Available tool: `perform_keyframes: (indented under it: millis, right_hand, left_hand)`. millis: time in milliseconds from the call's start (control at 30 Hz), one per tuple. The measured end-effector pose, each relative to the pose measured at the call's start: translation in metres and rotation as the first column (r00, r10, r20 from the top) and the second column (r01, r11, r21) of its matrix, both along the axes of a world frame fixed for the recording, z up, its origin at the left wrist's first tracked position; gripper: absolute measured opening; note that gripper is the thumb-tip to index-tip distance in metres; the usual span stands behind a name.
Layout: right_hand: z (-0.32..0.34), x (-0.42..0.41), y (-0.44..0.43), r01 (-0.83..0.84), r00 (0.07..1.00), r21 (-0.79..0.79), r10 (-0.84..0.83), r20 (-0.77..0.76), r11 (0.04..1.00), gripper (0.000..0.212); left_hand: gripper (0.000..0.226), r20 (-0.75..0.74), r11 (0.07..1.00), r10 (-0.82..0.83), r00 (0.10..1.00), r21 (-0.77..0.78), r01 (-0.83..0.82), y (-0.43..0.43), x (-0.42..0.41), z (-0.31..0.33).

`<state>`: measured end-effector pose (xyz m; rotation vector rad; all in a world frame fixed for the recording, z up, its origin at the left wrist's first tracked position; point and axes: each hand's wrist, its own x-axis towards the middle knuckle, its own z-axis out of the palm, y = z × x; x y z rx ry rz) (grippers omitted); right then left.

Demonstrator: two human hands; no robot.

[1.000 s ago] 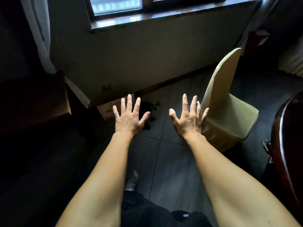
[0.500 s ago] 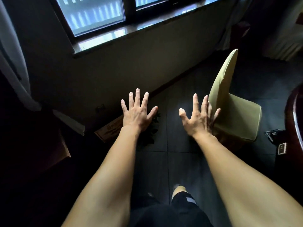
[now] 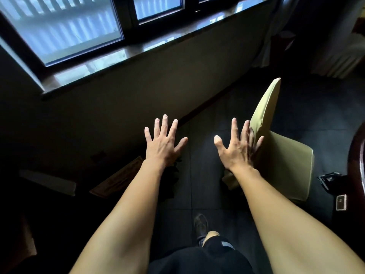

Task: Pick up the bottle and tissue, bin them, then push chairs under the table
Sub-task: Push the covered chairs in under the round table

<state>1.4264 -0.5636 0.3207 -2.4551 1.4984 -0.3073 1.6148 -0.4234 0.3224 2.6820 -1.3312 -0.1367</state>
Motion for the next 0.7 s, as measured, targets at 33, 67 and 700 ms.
perform_keyframes:
  millis: [33,67,700]
  right_hand:
    - [-0.001,0.003,-0.017,0.003,1.0,0.012,-0.003,-0.005,1.0,0.088]
    - [-0.002,0.006,-0.033,0.005,1.0,0.025,-0.004,-0.011,1.0,0.087]
    - [-0.034,0.11,-0.249,0.106,0.99,0.14,-0.091,-0.107,0.984,0.083]
  left_hand:
    - [0.076,-0.012,1.0,0.018,1.0,0.001,-0.018,-0.015,0.005,0.0]
    - [0.076,-0.022,0.999,0.037,0.999,0.004,-0.036,-0.029,0.01,-0.001]
    - [0.077,-0.07,0.996,0.078,0.995,0.046,-0.074,-0.25,0.139,-0.036]
